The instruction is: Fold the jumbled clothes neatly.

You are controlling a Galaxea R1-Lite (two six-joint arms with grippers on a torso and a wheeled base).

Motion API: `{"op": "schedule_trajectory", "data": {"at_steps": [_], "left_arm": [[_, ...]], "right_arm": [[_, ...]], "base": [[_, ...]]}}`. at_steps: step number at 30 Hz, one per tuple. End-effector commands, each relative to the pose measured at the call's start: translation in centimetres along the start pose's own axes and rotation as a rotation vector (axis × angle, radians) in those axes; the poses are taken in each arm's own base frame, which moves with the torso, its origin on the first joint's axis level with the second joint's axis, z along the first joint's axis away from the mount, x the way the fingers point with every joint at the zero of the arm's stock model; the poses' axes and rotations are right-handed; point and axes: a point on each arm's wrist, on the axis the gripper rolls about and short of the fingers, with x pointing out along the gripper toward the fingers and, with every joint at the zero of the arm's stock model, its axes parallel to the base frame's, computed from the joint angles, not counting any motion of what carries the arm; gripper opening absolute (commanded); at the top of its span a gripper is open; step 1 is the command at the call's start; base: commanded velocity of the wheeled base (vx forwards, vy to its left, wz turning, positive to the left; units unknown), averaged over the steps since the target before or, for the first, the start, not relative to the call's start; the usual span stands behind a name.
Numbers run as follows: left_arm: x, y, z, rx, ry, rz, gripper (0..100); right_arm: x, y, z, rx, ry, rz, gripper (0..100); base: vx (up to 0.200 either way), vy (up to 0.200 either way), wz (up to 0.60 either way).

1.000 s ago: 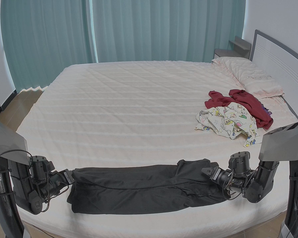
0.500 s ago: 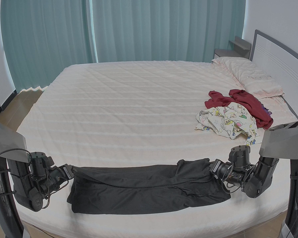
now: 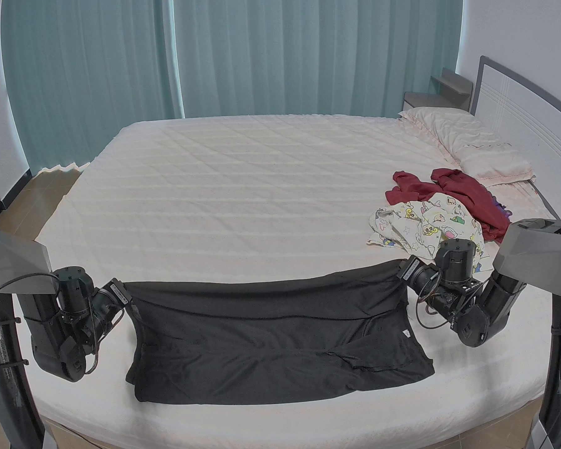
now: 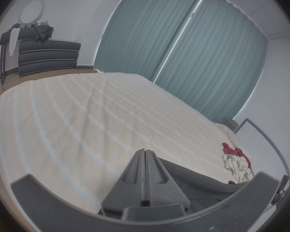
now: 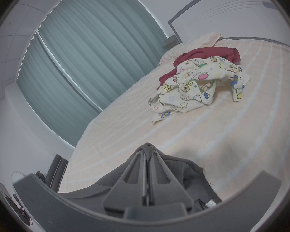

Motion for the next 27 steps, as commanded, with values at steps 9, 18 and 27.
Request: {"op": "schedule_trajectory", "data": {"at_steps": [9,18,27], "left_arm": [[-2.2,3.2,-4.0,0.060,0.216,0.115,0],[-2.8,4.2,-5.5,0.081,0.304,0.143,0],[-4.1,5.2,-6.5,0.155,0.390,0.177,0]], "right_arm": [[-3.1,-3.3,-3.6,-0.113,0.163,-0.089,0],[-4.7,-4.9,-5.2,-0.180,0.235,-0.129,0],[-5.2,-6.3,-6.9,-0.213,0.270,-0.144,100]], "base": [[0.000,0.000,0.00],[0.000,0.000,0.00],[0.000,0.000,0.00]]}}
